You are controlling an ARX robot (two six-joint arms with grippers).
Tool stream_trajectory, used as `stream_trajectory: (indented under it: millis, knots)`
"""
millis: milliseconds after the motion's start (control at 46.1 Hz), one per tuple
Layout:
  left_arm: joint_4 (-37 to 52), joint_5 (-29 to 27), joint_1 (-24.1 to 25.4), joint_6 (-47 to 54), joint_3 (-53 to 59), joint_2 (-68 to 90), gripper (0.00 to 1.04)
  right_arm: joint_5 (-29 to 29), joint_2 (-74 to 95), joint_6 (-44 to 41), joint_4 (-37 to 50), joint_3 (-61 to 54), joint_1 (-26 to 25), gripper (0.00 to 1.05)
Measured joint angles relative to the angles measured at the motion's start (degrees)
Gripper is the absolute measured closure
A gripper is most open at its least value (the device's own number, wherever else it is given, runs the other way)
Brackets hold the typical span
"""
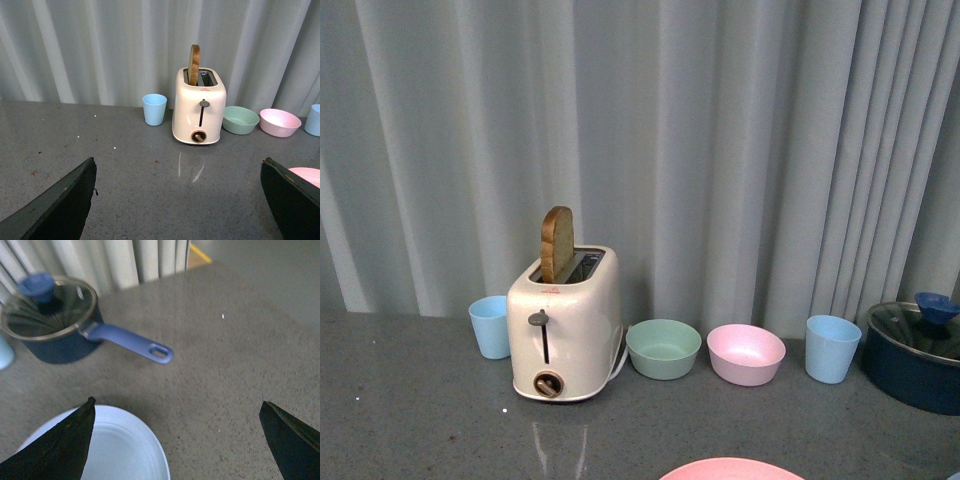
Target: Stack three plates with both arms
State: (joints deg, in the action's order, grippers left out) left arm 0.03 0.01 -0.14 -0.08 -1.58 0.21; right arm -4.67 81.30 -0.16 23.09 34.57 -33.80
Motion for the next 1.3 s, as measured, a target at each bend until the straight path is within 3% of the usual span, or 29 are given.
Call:
stream_trajectory:
  millis: [282,477,716,1301]
  knots:
    - [0.0,0.0,0.0,0.0,0.0,0.0,0.07,1.2,21.3,-16.5,-9.5,10.8,-2.6,0.07]
    - [0.0,0.0,0.0,0.0,0.0,0.0,0.07,-1.7,26.4,-24.7,-6.4,10.7,-2.4,0.07]
    - [0.0,0.0,0.0,0.0,0.0,0.0,0.07,-7.0,29.7,-23.0,-4.7,11.1,-1.5,0.07]
    - [0.0,0.0,0.0,0.0,0.0,0.0,0.07,-7.6,36.3,-18.5,-2.5,11.6,-3.1,0.07]
